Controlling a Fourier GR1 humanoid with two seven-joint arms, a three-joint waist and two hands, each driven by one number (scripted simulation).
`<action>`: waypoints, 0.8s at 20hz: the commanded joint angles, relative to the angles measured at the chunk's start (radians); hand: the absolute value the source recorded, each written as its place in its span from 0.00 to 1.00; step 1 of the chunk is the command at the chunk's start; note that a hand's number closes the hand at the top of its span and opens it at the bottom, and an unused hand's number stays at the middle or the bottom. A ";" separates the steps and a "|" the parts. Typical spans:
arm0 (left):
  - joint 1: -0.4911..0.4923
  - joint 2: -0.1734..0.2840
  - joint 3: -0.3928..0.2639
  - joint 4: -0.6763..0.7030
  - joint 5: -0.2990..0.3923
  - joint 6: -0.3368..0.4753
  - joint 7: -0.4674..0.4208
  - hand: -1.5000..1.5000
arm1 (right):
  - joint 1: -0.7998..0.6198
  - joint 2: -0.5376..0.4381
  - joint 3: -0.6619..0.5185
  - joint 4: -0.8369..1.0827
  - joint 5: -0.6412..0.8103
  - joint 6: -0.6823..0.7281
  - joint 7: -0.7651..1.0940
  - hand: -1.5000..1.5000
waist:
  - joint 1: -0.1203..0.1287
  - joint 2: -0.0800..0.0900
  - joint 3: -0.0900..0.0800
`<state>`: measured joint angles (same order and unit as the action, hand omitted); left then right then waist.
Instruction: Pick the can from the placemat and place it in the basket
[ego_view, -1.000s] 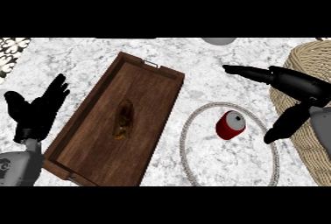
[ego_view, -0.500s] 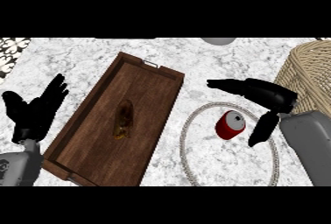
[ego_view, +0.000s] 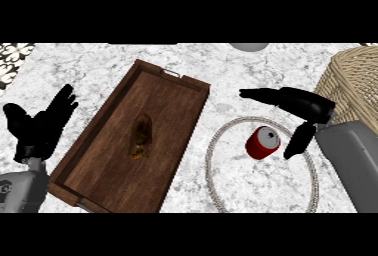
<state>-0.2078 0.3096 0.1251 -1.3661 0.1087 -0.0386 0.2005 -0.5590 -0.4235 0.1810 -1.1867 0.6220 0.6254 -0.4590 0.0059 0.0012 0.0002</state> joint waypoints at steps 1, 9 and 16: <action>-0.023 -0.006 0.018 0.038 -0.017 0.011 -0.008 0.50 | 0.076 -0.036 -0.018 -0.098 -0.016 0.069 -0.057 0.00 | -0.010 -0.002 0.000; -0.016 -0.009 0.006 -0.033 -0.017 -0.004 0.035 0.50 | 0.049 -0.032 0.028 0.033 -0.019 0.025 -0.175 0.00 | 0.000 -0.001 0.000; -0.005 -0.052 0.002 -0.017 -0.051 0.006 0.017 0.50 | 0.114 0.006 0.036 -0.053 0.067 -0.048 -0.103 0.00 | -0.004 -0.001 0.000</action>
<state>-0.1949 0.2820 0.1364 -1.3976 0.0794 -0.0417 0.2164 -0.4634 -0.4351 0.2260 -1.2533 0.6454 0.5786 -0.5098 0.0026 -0.0003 0.0000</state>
